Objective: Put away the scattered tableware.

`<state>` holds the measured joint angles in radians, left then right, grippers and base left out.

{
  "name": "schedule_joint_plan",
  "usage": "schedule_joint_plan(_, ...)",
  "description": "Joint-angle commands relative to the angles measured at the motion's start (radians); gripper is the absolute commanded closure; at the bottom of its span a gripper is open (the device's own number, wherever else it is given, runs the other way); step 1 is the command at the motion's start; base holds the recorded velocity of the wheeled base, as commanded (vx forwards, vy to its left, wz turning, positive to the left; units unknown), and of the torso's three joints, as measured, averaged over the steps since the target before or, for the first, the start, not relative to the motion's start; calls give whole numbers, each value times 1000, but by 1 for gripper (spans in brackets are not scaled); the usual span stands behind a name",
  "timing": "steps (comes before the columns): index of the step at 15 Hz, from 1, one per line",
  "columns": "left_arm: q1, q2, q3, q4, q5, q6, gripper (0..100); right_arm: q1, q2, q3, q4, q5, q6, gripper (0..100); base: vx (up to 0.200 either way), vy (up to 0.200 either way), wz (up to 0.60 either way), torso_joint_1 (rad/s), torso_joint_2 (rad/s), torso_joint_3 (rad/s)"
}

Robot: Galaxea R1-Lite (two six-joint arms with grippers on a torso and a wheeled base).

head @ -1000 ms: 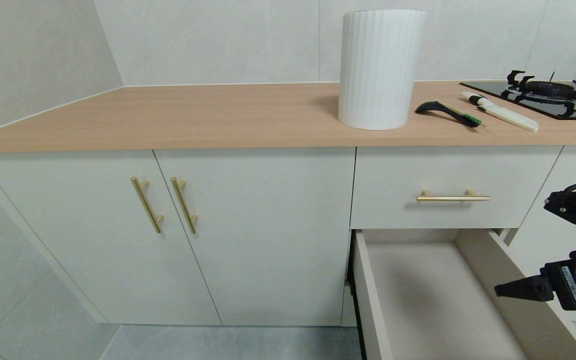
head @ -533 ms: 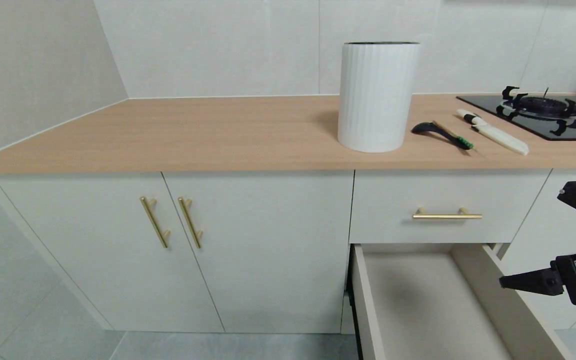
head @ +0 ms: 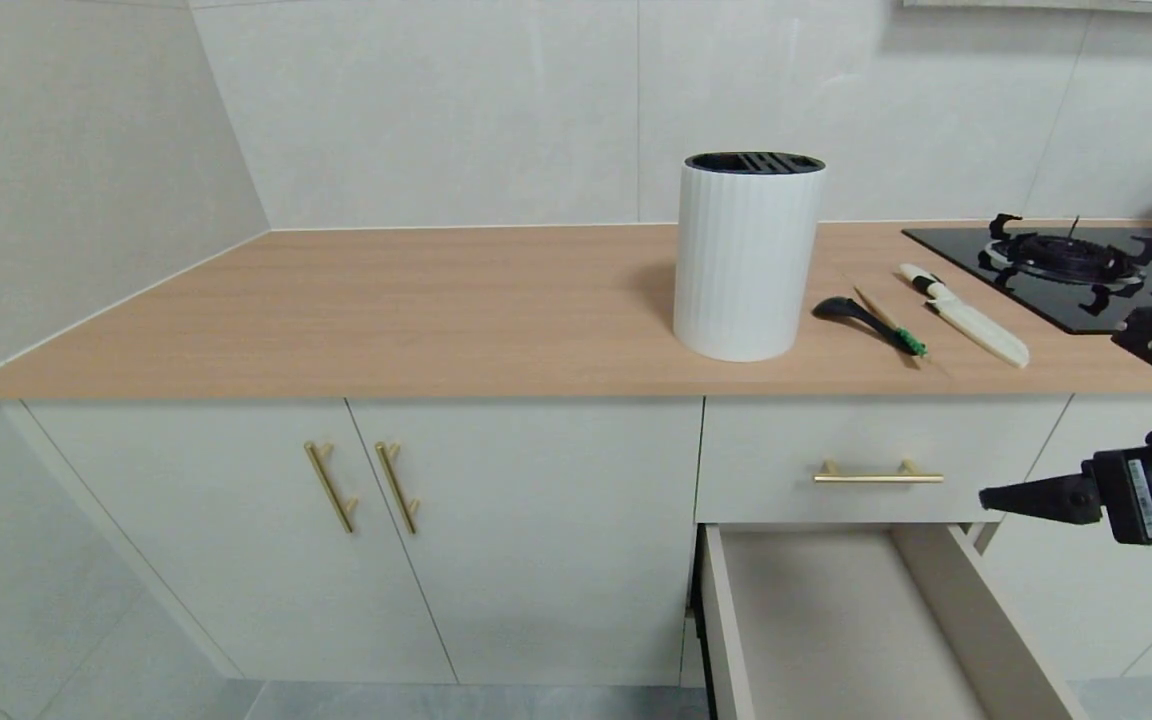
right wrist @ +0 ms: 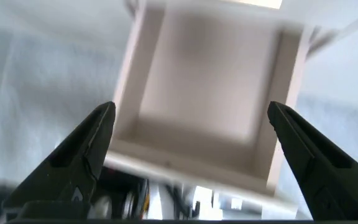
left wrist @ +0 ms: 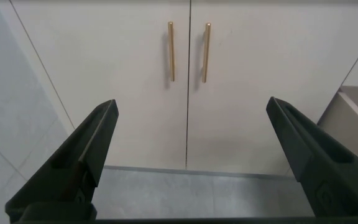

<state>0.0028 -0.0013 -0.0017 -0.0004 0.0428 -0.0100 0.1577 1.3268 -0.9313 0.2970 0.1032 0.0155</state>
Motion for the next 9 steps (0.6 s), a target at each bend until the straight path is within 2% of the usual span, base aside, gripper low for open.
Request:
schedule_joint_plan(1, 0, 1, 0, 0, 0, -1, 0, -4, 123, -198, -12, 0, 1, 0, 0, 0, 0, 32, -76, -41)
schedule_joint_plan(2, 0, 1, 0, 0, 0, -1, 0, -4, 147, -248, -9, 0, 3, 0, 0, 0, 0, 0, 0, 0)
schedule_joint_plan(3, 0, 1, 0, 0, 0, -1, 0, -6, 253, -448, 48, -30, 26, 0, 0, 0, 0, 0, 0, 0)
schedule_joint_plan(4, 0, 1, 0, 0, 0, -1, 0, -6, 295, -540, 97, -66, 44, 0, 0, 0, 0, 0, 0, 0)
schedule_joint_plan(5, 0, 1, 0, 0, 0, -1, 0, -12, 379, -704, 208, -132, 103, 0, 0, 0, 0, 0, 0, 0)
schedule_joint_plan(7, 0, 1, 0, 0, 0, -1, 0, -33, 491, -813, 260, -145, 130, 0, 0, 0, 0, 0, 0, 0)
schedule_joint_plan(9, 0, 1, 0, 0, 0, -1, 0, -49, 574, -865, 286, -151, 132, 0, 0, 0, 0, 0, 0, 0)
